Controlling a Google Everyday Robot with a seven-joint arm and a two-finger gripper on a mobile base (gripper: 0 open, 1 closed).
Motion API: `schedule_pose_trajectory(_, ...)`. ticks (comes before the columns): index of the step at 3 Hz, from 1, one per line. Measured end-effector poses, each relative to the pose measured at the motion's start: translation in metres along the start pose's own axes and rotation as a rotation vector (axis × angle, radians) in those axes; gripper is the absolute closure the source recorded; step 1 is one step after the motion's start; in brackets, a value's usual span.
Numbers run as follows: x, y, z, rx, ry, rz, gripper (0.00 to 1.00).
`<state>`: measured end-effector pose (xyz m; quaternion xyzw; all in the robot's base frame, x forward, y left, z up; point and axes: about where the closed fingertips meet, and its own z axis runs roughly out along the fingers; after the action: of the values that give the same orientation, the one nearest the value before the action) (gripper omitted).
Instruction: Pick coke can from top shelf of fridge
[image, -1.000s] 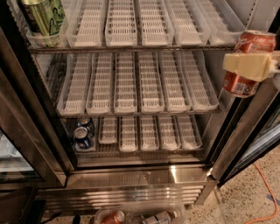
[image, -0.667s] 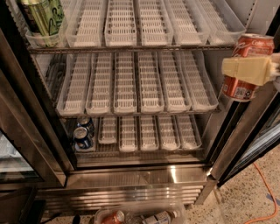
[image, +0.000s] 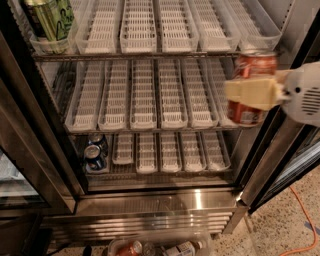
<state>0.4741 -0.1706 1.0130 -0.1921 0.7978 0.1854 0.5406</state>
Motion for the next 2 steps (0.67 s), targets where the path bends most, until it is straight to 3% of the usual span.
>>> schedule_pose_trajectory(1, 0.005, 0.063, 0.024, -0.166, 0.010, -0.101, 1.00)
schedule_pose_trajectory(2, 0.003, 0.108, 0.038, -0.304, -0.014, -0.192, 1.00)
